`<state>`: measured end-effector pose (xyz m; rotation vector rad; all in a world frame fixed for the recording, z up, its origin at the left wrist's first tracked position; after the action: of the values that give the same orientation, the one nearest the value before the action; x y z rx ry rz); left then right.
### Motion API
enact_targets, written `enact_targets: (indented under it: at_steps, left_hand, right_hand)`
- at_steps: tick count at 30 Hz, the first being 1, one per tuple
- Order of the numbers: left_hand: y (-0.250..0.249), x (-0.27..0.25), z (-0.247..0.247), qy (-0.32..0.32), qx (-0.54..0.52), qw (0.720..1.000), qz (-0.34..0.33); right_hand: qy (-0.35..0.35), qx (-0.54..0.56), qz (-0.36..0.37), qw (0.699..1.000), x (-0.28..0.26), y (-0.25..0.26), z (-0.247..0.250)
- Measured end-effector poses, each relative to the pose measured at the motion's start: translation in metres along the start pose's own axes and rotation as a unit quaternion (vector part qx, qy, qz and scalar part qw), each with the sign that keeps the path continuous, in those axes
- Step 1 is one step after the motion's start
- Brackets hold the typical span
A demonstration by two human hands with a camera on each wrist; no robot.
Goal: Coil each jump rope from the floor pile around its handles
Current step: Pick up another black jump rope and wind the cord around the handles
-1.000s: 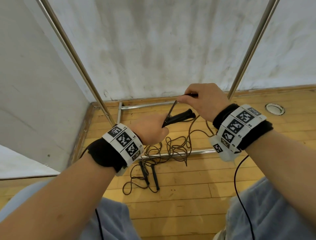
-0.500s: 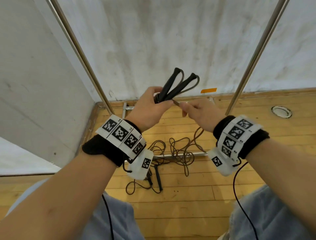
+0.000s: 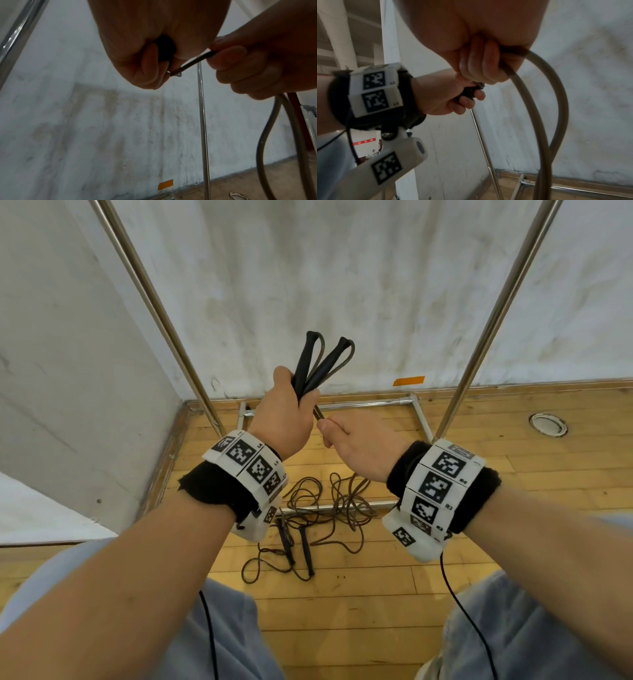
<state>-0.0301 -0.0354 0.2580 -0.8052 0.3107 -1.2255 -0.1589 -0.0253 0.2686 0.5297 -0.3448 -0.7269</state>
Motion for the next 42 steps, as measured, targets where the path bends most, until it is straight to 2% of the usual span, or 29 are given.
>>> enact_targets:
  at_steps: [5,11,17,21,24,27,32,34,36,40,42]
  left_hand:
    - [-0.001,0.003,-0.002,0.000,-0.020,1.000,0.021]
    - [-0.007,0.004,0.009,-0.056,-0.045,0.997,-0.024]
    - [-0.002,0.007,0.015,-0.076,0.023,0.997,-0.016]
    - [0.006,0.011,0.013,-0.051,0.075,0.996,0.001]
    - [0.012,0.014,0.013,-0.028,0.080,0.996,-0.001]
    - [0.017,0.012,0.006,0.005,0.086,0.996,0.006]
    - [0.012,-0.001,-0.011,0.116,0.071,0.990,-0.032]
    - [0.009,-0.011,-0.019,0.162,0.086,0.982,-0.048]
    - [0.009,-0.015,-0.028,0.168,0.132,0.976,-0.053]
    - [0.006,-0.011,-0.042,0.139,0.195,0.966,-0.100]
    - [0.008,-0.007,-0.041,0.123,0.207,0.966,-0.092]
  right_hand:
    - [-0.007,0.008,-0.001,1.000,-0.002,0.001,0.003]
    - [-0.039,0.052,-0.010,0.998,0.003,0.000,0.012]
    - [-0.043,0.066,0.002,0.997,-0.002,0.001,0.020]
    - [-0.026,0.016,0.019,0.999,-0.002,0.004,0.022]
    - [0.005,-0.049,0.032,0.998,-0.005,0.010,0.016]
    - [0.027,-0.065,0.034,0.997,-0.008,0.010,0.014]
    - [-0.046,-0.068,0.022,0.996,-0.008,-0.004,0.041]
    - [-0.054,-0.069,0.012,0.996,-0.009,-0.010,0.044]
    - [-0.051,-0.067,0.019,0.996,-0.009,-0.010,0.041]
    - [-0.041,-0.062,0.046,0.996,-0.007,-0.001,0.030]
    - [-0.044,-0.044,0.061,0.996,-0.008,0.003,0.029]
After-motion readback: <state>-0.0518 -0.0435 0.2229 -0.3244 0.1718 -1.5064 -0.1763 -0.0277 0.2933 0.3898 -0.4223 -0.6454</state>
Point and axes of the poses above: each hand's wrist, its own x-axis towards the middle knuckle, its own z-axis out of the back of the hand, y = z × x, the point moved 5 cm from there along x, towards the middle knuckle, and after that the axes turned 4 degrees about z, right-handed, at the moved point
